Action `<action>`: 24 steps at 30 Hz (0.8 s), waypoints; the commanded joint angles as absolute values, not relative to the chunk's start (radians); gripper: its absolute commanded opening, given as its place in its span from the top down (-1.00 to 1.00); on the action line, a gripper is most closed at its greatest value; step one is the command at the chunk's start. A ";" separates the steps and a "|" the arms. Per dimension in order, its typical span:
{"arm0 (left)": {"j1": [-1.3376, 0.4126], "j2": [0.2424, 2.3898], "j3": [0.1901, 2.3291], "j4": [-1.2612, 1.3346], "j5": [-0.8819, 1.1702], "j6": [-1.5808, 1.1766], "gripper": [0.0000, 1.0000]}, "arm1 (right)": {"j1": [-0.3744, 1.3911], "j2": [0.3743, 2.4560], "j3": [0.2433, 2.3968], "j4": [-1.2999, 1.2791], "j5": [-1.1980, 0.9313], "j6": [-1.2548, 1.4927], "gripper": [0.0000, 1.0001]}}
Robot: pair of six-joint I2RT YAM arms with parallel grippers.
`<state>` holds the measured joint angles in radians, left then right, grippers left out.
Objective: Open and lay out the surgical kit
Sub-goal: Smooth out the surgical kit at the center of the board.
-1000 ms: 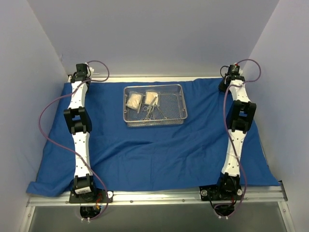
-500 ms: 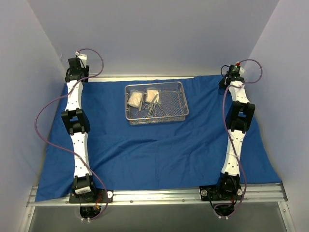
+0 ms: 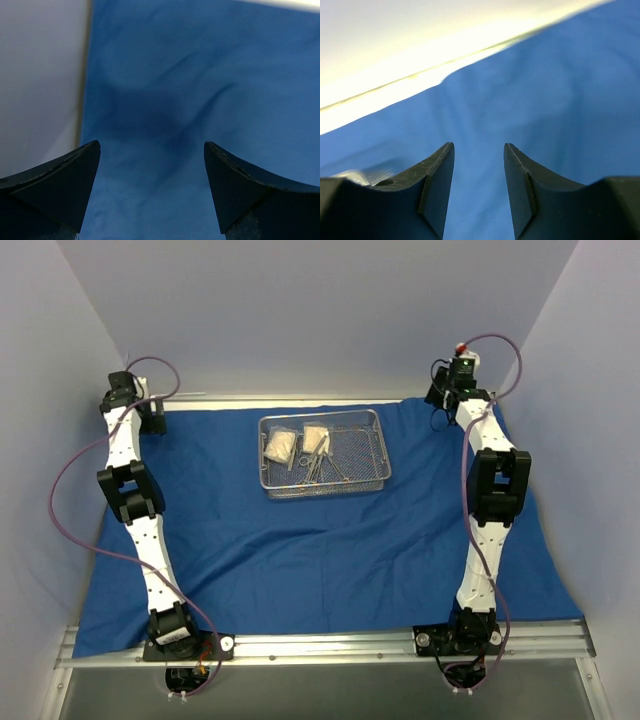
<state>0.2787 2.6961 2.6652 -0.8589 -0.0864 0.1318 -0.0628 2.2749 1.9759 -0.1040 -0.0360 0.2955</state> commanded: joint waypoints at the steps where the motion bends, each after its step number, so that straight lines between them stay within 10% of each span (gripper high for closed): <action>1: 0.337 2.628 2.596 -0.930 -0.054 0.095 -0.87 | -0.029 2.206 1.913 -0.081 -0.038 0.247 0.19; 10: 0.359 2.706 2.606 -0.969 -0.029 0.118 -0.92 | -0.014 2.180 1.830 -0.098 -0.026 0.255 0.20; 24: 0.403 2.740 2.586 -1.032 0.219 0.101 0.95 | -0.011 2.108 1.786 -0.103 0.058 0.230 0.21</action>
<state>0.4061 2.6968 2.5946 -0.9577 0.1753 0.0978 -0.0132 2.1921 1.7966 -0.1013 0.0212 0.2459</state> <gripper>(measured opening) 0.050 0.400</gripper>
